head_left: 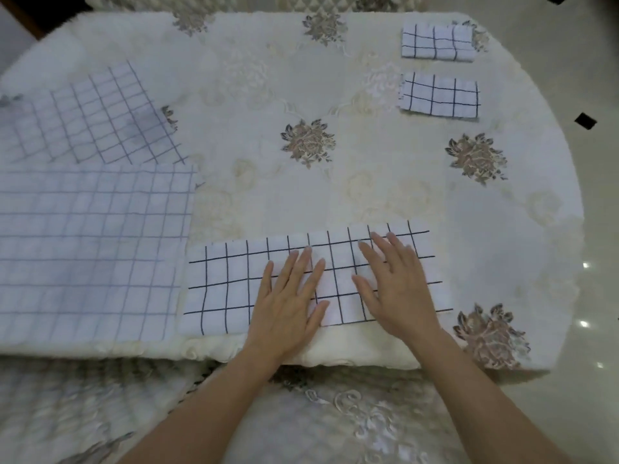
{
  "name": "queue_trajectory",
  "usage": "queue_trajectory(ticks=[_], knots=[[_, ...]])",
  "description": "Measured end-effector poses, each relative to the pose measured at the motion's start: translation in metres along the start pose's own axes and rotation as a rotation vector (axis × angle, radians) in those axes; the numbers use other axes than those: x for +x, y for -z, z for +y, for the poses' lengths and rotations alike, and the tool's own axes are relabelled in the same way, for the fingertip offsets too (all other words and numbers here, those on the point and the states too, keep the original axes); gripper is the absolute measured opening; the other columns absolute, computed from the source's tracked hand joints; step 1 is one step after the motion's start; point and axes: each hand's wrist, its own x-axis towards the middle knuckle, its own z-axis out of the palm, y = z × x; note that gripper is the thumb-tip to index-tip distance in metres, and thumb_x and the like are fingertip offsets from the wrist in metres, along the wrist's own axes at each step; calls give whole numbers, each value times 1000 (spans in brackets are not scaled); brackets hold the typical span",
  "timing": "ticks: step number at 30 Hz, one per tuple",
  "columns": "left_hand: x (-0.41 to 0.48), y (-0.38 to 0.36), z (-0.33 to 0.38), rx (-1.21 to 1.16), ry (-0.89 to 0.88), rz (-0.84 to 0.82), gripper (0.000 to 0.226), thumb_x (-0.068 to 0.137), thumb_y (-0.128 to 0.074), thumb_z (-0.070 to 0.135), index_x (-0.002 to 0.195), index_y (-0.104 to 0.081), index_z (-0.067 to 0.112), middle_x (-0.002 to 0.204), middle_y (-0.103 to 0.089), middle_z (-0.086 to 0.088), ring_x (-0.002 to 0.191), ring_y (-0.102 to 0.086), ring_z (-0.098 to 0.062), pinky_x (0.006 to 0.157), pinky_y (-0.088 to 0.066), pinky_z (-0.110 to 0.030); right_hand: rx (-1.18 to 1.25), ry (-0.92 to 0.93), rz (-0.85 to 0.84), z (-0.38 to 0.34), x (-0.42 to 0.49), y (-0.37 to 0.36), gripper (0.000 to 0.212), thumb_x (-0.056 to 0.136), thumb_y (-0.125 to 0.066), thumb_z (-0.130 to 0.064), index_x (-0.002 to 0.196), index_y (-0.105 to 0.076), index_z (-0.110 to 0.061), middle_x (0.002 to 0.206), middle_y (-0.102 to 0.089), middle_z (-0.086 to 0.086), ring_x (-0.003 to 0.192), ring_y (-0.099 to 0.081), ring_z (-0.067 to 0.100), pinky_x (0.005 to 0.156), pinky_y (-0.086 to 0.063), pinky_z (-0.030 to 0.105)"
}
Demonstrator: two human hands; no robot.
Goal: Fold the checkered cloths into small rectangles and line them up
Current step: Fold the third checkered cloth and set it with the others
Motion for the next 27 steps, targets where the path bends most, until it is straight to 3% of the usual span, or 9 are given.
queue_trajectory(ticks=[2, 5, 10, 15, 20, 23, 27], knots=[[-10, 0, -24, 24, 95, 7, 67, 102, -22, 56, 160, -8, 25, 168, -1, -3, 154, 1, -21, 123, -13, -53, -71, -17, -102, -6, 9, -15, 65, 102, -27, -58, 157, -27, -24, 165, -20, 2, 154, -10, 25, 123, -13, 52], [-26, -5, -60, 20, 164, -10, 67, 102, -20, 57, 160, -8, 26, 168, 0, -2, 154, -1, -21, 121, -17, -56, -148, -80, -178, 7, 5, -28, 69, 100, -14, -65, 160, -10, -31, 168, -4, -3, 155, 1, 22, 123, -10, 53], [-41, -10, -93, -10, 172, -21, 67, 100, -23, 60, 159, -7, 31, 168, 2, 1, 154, -1, -20, 122, -15, -54, -197, -129, -137, 32, -1, -21, 69, 98, -25, -64, 158, -19, -32, 167, -12, -2, 154, -8, 23, 123, -13, 52], [-52, -10, -113, 20, 228, -31, 70, 98, -21, 64, 159, -11, 33, 168, 0, 1, 154, -1, -19, 121, -15, -54, -193, -166, -164, 41, -2, -17, 71, 97, -19, -67, 159, -13, -33, 168, -4, -4, 155, -2, 21, 123, -12, 52], [-26, 4, -81, -50, 234, 101, 66, 97, -34, 50, 154, -32, 18, 166, -16, -4, 153, -12, -21, 123, -9, -53, -173, -171, -86, -1, 8, -17, 72, 99, -25, -63, 159, -16, -25, 167, -10, 3, 154, -4, 28, 123, -10, 56], [6, 3, -38, -74, 108, 61, 66, 101, -27, 46, 159, -16, 17, 167, -7, -3, 154, -3, -19, 123, -10, -51, -101, -19, -107, -64, 23, -35, 65, 102, -24, -56, 159, -18, -25, 167, -13, 3, 154, -5, 26, 124, -10, 53], [11, -13, -38, -49, 122, -14, 65, 103, -18, 50, 160, -6, 22, 167, 1, 1, 154, 5, -16, 124, -10, -50, -74, -48, -159, -75, 28, -58, 62, 103, -23, -53, 159, -19, -27, 167, -13, 1, 154, -7, 22, 123, -14, 50]])
